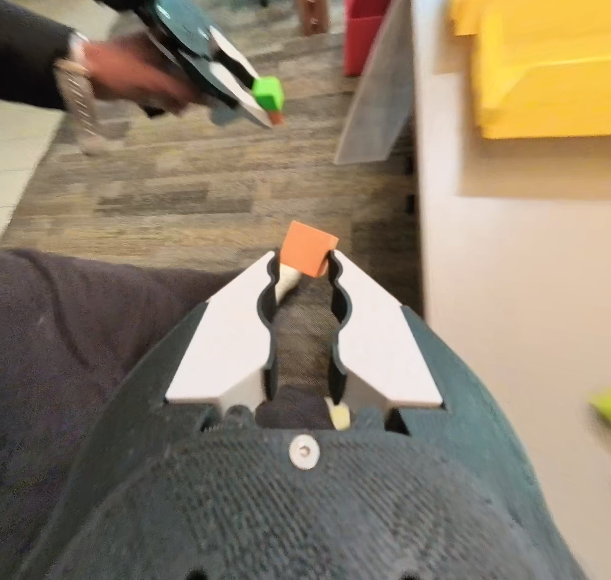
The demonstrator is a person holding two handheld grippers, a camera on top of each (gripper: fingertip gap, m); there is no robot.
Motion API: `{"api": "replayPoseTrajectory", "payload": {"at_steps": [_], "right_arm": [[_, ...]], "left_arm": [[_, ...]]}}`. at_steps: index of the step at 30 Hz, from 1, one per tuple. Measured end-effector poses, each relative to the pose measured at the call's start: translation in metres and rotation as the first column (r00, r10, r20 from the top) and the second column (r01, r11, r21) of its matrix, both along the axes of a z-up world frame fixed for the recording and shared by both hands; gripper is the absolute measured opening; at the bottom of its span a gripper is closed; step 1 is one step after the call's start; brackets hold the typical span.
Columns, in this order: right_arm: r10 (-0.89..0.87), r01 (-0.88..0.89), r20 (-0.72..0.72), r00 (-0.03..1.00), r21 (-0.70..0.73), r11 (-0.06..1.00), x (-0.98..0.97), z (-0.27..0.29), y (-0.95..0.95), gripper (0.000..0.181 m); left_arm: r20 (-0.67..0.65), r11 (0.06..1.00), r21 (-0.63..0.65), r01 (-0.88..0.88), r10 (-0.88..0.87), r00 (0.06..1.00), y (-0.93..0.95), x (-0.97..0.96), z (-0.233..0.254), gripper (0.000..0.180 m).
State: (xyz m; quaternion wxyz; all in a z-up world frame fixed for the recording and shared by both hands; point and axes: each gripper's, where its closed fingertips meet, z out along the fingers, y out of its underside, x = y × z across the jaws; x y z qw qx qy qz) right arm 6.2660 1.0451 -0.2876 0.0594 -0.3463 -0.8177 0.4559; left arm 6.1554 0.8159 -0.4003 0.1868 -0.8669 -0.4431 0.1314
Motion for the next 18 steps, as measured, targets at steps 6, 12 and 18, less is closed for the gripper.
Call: {"api": "replayPoseTrajectory", "payload": {"at_steps": [6, 12, 18], "right_arm": [[-0.279, 0.295, -0.113, 0.954, 0.160, 0.942, 0.010, 0.057, 0.182, 0.028], [-0.481, 0.496, -0.128, 0.867, 0.133, 0.858, -0.012, 0.078, 0.256, 0.028], [-0.432, 0.433, -0.101, 0.896, -0.011, 0.901, -0.093, 0.091, 0.178, 0.028]], "left_arm": [[-0.013, 0.998, 0.054, 0.024, -0.023, 1.000, 0.096, -0.002, 0.090, 0.027], [-0.036, 0.991, 0.111, 0.070, -0.066, 0.997, 0.171, -0.050, 0.123, 0.026], [-0.027, 0.980, 0.178, 0.092, -0.088, 0.996, 0.200, -0.131, 0.115, 0.027]]}}
